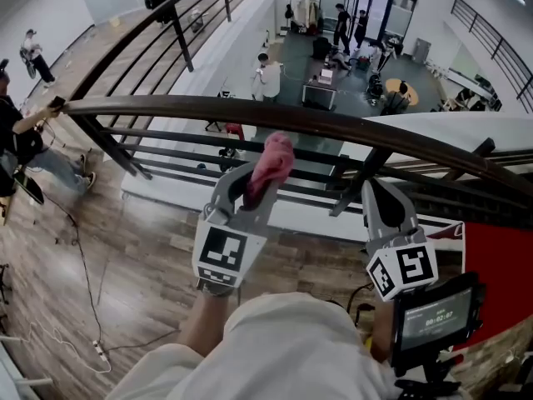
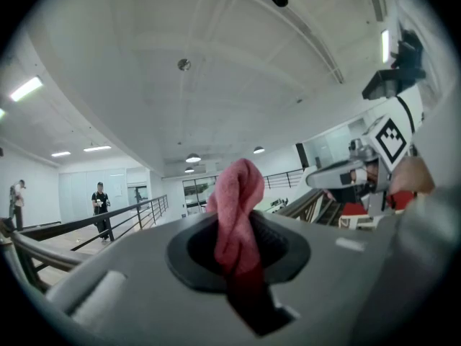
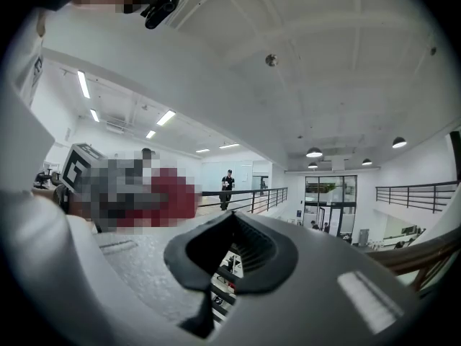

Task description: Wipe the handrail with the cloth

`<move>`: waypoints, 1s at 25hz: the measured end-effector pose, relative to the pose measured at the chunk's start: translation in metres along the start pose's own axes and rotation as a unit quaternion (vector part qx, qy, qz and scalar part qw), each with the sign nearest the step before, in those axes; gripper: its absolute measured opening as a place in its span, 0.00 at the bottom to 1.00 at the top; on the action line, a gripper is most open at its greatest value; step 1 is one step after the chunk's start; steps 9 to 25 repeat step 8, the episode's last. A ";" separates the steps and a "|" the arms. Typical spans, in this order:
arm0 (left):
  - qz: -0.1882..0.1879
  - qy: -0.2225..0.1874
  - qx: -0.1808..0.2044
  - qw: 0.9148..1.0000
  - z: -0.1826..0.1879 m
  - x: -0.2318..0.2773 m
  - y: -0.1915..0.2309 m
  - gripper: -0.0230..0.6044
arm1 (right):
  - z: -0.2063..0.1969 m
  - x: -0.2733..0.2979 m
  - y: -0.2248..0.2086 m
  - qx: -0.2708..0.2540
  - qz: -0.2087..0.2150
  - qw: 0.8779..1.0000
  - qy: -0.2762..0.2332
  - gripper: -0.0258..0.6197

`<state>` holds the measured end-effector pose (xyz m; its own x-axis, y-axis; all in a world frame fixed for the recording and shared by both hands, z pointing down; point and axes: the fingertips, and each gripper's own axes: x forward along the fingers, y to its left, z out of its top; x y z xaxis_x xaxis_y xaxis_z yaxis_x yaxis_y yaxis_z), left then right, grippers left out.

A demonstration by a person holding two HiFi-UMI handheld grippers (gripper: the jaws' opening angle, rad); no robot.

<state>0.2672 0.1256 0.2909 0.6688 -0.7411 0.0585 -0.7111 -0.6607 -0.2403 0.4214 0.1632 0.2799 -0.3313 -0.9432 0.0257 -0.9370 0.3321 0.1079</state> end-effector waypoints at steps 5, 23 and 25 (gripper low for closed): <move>-0.001 0.000 0.003 1.000 -0.013 0.008 -0.006 0.15 | -0.014 0.004 -0.006 0.004 0.002 1.000 -0.004 0.04; 0.000 0.001 0.006 1.000 -0.019 0.014 -0.013 0.16 | -0.023 0.002 -0.013 0.007 0.005 1.000 -0.007 0.04; 0.000 0.001 0.006 1.000 -0.019 0.014 -0.013 0.16 | -0.023 0.002 -0.013 0.007 0.005 1.000 -0.007 0.04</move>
